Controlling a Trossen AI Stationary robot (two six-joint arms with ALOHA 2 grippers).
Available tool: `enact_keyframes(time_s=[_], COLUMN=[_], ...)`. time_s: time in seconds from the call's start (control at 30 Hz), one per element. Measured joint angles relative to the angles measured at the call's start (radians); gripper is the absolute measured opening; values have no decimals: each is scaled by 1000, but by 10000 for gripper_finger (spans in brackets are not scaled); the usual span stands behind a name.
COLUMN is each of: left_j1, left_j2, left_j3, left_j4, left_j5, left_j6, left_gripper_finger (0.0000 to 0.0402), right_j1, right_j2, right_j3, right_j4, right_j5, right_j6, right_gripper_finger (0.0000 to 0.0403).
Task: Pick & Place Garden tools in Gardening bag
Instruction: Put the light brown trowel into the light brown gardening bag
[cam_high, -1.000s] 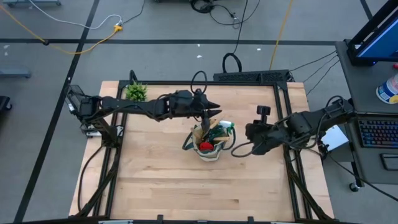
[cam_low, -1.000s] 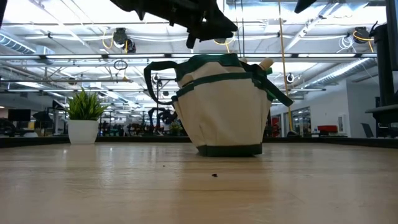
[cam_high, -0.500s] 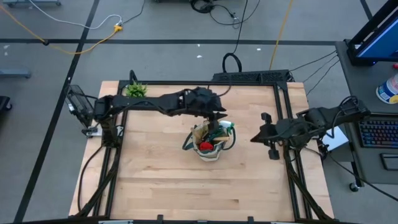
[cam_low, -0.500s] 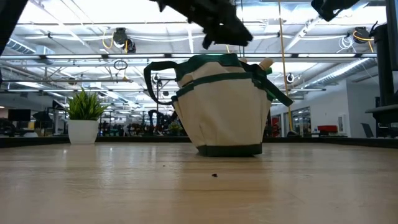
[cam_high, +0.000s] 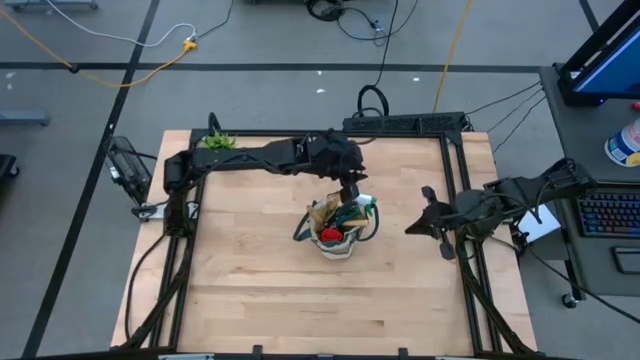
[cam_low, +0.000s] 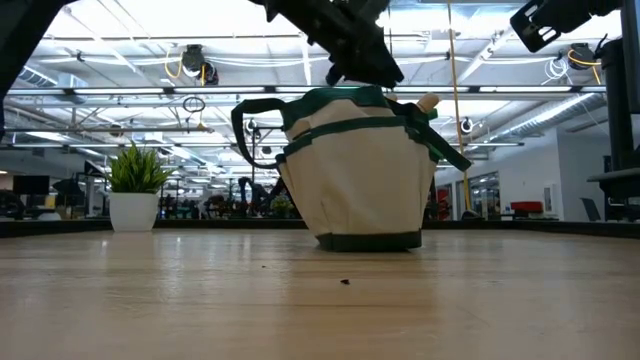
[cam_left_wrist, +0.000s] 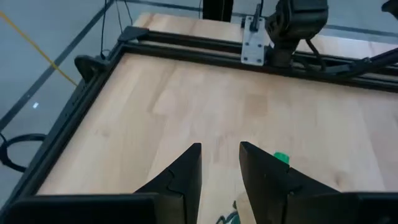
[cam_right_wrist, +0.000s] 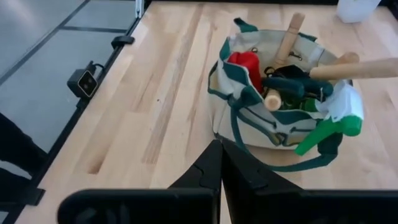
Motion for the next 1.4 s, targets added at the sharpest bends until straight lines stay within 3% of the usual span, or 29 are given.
enact_keyframes(time_s=[0.47, 1.07, 1.4], left_j1=[-2, -22, -22], left_j2=[3, 3, 3], left_j3=[-1, -2, -3], left_j4=[-6, -116, -98], left_j5=[52, 51, 37], left_j6=[-15, -17, -21], left_gripper_finger=[113, 113, 113], right_j1=[0, 0, 0], right_j2=[1, 1, 1], right_j3=[-7, -7, -7], right_j4=[0, 4, 4], right_j5=[1, 32, 29], right_j6=[-5, 0, 2], right_gripper_finger=[0, 0, 0])
